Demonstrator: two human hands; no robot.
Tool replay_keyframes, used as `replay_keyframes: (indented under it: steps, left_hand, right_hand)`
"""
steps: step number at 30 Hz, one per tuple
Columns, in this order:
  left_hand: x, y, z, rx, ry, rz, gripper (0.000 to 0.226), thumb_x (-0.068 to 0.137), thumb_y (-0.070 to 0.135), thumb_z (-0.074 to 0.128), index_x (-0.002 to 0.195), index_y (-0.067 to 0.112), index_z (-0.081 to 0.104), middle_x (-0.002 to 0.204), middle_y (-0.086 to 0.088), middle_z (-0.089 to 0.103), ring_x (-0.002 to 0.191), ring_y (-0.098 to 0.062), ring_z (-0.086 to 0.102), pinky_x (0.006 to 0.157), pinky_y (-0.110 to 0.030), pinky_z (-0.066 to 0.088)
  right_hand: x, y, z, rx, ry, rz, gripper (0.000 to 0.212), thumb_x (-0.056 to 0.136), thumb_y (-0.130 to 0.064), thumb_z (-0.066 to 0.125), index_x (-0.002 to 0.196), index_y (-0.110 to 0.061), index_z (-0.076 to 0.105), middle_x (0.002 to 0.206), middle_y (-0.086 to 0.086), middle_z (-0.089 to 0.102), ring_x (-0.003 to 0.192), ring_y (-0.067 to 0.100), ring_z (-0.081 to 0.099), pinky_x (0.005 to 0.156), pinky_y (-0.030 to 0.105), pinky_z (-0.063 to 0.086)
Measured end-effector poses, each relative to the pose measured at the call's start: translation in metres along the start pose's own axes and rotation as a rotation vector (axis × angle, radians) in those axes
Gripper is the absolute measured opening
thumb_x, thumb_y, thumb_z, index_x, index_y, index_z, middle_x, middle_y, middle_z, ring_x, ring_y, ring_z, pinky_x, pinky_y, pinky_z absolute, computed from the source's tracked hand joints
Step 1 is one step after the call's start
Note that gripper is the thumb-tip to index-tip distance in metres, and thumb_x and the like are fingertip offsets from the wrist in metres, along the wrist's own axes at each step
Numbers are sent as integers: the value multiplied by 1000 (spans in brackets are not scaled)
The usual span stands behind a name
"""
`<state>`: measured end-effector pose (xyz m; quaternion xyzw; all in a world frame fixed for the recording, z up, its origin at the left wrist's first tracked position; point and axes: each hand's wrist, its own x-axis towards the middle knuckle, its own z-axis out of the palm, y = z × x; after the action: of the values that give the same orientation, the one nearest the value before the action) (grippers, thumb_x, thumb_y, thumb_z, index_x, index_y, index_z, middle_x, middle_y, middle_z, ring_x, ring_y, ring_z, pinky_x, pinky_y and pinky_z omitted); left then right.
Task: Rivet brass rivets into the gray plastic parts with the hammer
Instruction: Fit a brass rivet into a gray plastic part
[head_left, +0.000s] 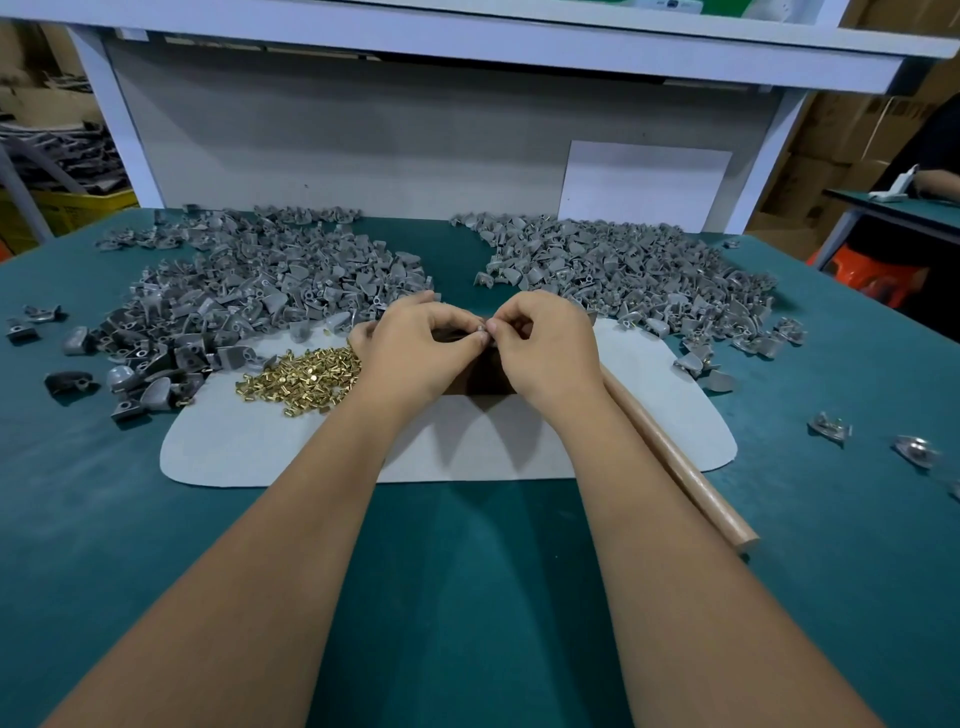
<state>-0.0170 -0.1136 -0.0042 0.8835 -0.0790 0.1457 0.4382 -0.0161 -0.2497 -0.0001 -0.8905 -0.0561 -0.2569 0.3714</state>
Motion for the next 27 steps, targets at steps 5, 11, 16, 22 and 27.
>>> replay_keyframes:
  steps: [5, 11, 16, 22, 27]
  left_hand:
    - [-1, -3, 1, -32, 16, 8, 10, 87, 36, 70, 77, 40, 69, 101, 26, 66, 133, 0, 41, 96, -34, 12]
    - [-1, -3, 1, -46, 25, 10, 16, 86, 39, 71, 72, 45, 66, 92, 28, 65, 126, -2, 48, 108, -41, 16]
    - [-1, -3, 0, -80, 22, 2, 17, 85, 39, 72, 71, 46, 66, 97, 24, 69, 125, -4, 51, 112, -48, 19]
    - [-2, -3, 0, -97, 8, -21, 14, 85, 40, 72, 73, 46, 67, 94, 26, 68, 123, -7, 53, 111, -51, 22]
    - [-4, -1, 0, -67, 15, -28, 13, 86, 41, 71, 74, 46, 67, 99, 23, 70, 124, -7, 52, 111, -50, 21]
  right_hand:
    - [-2, -2, 2, -14, 21, -13, 14, 85, -14, 64, 72, -19, 62, 79, -5, 59, 76, 16, 54, 71, 32, 45]
    - [-3, -2, 0, 17, 10, 11, 13, 85, -12, 64, 72, -17, 64, 78, -2, 62, 75, 17, 56, 72, 32, 46]
    - [-3, -3, -2, 10, -7, 33, 18, 85, -13, 64, 70, -22, 61, 73, -6, 59, 73, 16, 55, 70, 29, 45]
    - [-5, -4, -2, -1, -4, 37, 18, 86, -14, 63, 70, -23, 60, 73, -7, 58, 72, 14, 53, 68, 27, 43]
    - [-7, -2, -1, -19, 9, -16, 15, 86, -14, 62, 73, -21, 61, 77, -7, 59, 75, 12, 52, 69, 27, 40]
